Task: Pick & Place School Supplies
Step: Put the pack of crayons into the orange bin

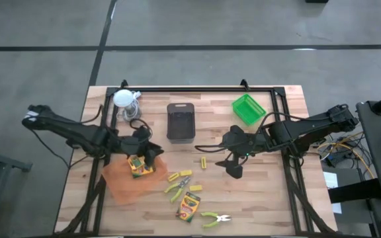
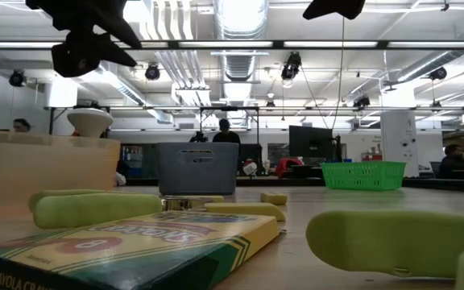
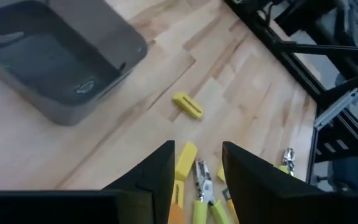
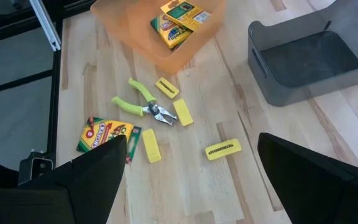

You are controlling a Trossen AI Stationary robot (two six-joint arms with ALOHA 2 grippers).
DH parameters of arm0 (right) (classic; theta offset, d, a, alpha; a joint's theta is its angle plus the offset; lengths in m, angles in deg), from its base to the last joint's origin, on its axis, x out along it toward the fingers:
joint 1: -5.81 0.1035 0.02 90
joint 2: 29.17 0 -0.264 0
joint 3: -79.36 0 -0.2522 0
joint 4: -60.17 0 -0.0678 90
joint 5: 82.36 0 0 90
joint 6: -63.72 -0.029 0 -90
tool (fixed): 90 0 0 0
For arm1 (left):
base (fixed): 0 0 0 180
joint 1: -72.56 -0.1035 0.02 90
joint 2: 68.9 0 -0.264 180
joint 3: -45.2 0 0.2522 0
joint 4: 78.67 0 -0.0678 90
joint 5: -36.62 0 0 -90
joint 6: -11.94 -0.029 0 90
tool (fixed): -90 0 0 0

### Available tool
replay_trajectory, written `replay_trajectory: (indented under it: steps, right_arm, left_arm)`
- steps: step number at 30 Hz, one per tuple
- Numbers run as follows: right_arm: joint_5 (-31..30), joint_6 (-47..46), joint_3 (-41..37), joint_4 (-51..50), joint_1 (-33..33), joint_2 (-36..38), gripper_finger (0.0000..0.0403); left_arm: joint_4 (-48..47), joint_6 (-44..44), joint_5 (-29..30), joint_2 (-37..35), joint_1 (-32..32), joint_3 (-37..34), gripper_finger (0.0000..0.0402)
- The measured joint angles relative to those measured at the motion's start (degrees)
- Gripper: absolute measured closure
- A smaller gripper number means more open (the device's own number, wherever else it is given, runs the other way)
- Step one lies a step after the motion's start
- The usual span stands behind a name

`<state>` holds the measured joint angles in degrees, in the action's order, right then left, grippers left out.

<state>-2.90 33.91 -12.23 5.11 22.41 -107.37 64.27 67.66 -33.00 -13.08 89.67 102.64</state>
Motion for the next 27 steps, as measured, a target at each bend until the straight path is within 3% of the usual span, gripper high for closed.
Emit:
replay_trajectory:
  steps: [6, 11, 16, 19, 27]
  right_arm:
    - [0.0, 0.0, 0.0, 0.07, -0.02, 0.0, 0.0048]
    - [0.0, 0.0, 0.0, 0.09, 0.0, 0.0, 0.0048]
    - [0.0, 0.0, 0.0, 0.09, 0.0, 0.0, 0.0048]
    - [0.0, 0.01, 0.0, 0.09, 0.0, 0.0, 0.0048]
    - [0.0, 0.0, 0.0, 0.09, 0.0, 0.0, 0.0048]
  left_arm:
    - [2.83, -2.4, -1.35, 3.83, 0.76, 0.0, 0.0264]
    - [8.24, -16.23, -3.54, 7.03, 2.05, 0.0, 0.0264]
    - [10.88, -18.82, -3.29, 8.9, 2.4, 0.0, 0.0264]
    - [12.91, -14.41, -3.27, 9.66, 2.4, 0.0, 0.0264]
    - [12.68, 13.56, -6.72, 10.4, 2.37, 0.0, 0.0264]
